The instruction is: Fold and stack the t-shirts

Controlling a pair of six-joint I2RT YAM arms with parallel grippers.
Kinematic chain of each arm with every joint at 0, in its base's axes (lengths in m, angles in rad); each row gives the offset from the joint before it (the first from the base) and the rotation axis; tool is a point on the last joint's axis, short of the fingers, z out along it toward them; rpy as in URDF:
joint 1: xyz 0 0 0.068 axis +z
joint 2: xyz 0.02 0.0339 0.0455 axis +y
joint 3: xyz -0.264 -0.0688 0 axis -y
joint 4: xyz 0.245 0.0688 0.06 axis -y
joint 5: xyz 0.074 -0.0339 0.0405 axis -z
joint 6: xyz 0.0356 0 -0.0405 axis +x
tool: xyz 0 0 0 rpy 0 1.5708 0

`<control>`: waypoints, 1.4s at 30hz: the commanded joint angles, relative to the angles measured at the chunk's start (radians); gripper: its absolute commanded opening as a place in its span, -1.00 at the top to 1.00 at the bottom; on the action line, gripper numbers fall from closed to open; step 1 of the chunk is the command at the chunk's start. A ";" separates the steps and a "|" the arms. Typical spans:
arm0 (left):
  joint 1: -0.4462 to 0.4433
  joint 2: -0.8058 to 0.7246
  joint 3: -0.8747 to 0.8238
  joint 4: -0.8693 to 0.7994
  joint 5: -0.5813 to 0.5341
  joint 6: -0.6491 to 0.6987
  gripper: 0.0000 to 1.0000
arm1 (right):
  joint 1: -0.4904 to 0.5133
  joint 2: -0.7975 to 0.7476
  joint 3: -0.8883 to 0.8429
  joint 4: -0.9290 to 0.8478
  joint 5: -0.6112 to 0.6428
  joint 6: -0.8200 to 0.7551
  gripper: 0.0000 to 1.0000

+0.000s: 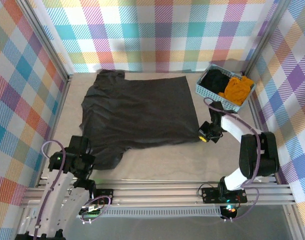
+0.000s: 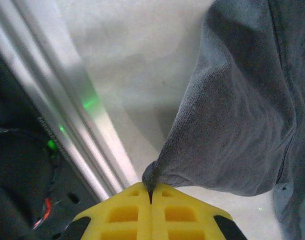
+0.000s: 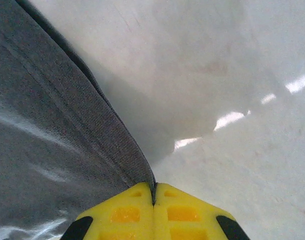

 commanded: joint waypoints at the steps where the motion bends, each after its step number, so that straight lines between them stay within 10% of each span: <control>1: -0.007 -0.016 -0.016 -0.092 0.017 -0.041 1.00 | 0.010 -0.040 -0.057 -0.061 0.013 -0.008 1.00; 15: -0.007 -0.029 0.157 0.266 0.097 0.078 1.00 | 0.015 -0.103 0.004 -0.130 0.001 -0.017 1.00; 42: 0.130 0.761 0.563 0.645 -0.022 0.259 1.00 | -0.006 0.297 0.520 -0.215 0.029 0.118 1.00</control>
